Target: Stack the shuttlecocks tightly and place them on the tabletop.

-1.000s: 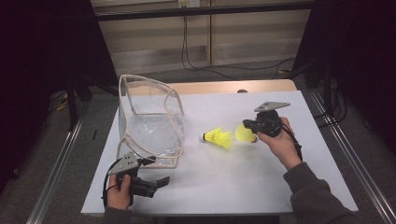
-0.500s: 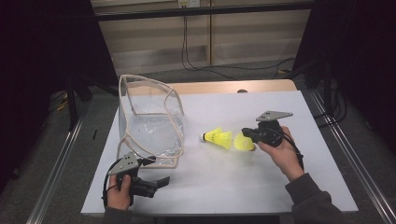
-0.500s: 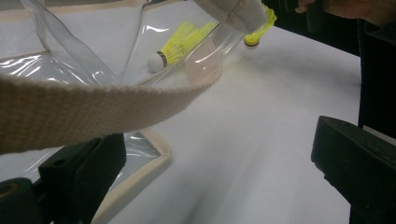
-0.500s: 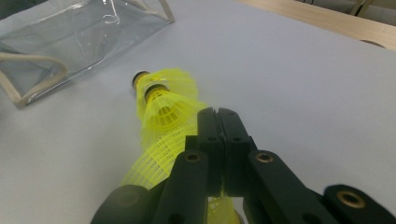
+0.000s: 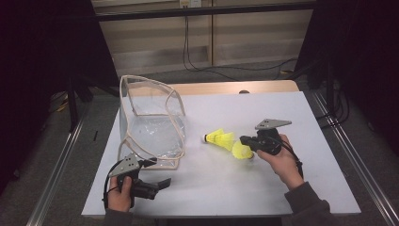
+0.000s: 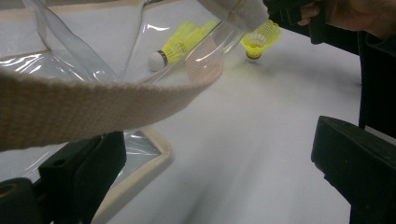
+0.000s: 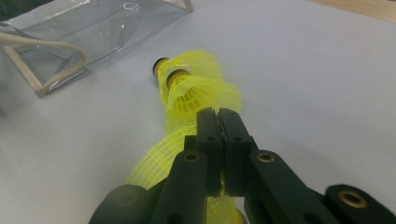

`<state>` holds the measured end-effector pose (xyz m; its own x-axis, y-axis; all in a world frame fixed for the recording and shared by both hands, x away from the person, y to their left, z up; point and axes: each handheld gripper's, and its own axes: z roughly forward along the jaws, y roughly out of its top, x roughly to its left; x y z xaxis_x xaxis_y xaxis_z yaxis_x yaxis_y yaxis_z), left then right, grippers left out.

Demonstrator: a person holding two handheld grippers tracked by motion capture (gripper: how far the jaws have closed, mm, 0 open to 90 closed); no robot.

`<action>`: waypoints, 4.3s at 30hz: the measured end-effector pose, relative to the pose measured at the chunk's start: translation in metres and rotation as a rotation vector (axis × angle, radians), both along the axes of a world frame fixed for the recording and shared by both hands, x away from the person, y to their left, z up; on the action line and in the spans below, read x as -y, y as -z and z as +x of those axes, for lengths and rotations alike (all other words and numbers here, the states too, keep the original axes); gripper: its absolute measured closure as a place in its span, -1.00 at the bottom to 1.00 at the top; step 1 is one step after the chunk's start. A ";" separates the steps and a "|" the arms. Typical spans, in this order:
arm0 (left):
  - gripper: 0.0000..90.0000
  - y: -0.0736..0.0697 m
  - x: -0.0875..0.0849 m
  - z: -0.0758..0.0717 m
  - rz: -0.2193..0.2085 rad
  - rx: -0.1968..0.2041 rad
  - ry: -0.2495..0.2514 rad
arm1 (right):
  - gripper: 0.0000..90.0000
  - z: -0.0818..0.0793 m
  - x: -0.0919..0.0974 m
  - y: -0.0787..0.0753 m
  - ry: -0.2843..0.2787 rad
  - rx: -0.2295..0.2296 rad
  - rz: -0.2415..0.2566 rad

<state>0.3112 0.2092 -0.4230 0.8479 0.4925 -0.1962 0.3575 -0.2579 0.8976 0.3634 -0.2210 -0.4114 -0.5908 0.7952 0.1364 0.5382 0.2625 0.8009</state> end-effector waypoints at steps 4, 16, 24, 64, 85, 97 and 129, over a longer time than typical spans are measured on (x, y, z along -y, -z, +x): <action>-0.93 0.000 0.000 0.000 0.004 0.000 0.002 | 0.96 -0.002 0.000 0.003 0.000 0.002 0.024; -0.93 -0.001 0.000 -0.001 0.005 0.001 0.003 | 0.88 -0.006 -0.001 0.001 -0.010 0.007 0.012; -0.93 -0.001 0.001 -0.001 0.007 0.006 -0.001 | 0.73 -0.010 0.012 -0.005 0.024 0.027 0.016; -0.93 0.000 0.002 -0.001 0.010 0.004 0.001 | 1.00 -0.014 0.039 -0.012 0.087 0.122 -0.120; -0.93 0.000 0.002 -0.001 0.007 0.002 0.004 | 1.00 -0.015 0.045 0.001 0.078 0.068 -0.083; -0.93 0.000 0.002 -0.001 0.014 0.004 0.006 | 1.00 -0.017 0.055 0.006 0.106 0.058 -0.055; -0.93 -0.001 0.003 0.000 0.014 0.006 0.006 | 0.99 -0.019 0.078 0.016 0.170 0.033 -0.069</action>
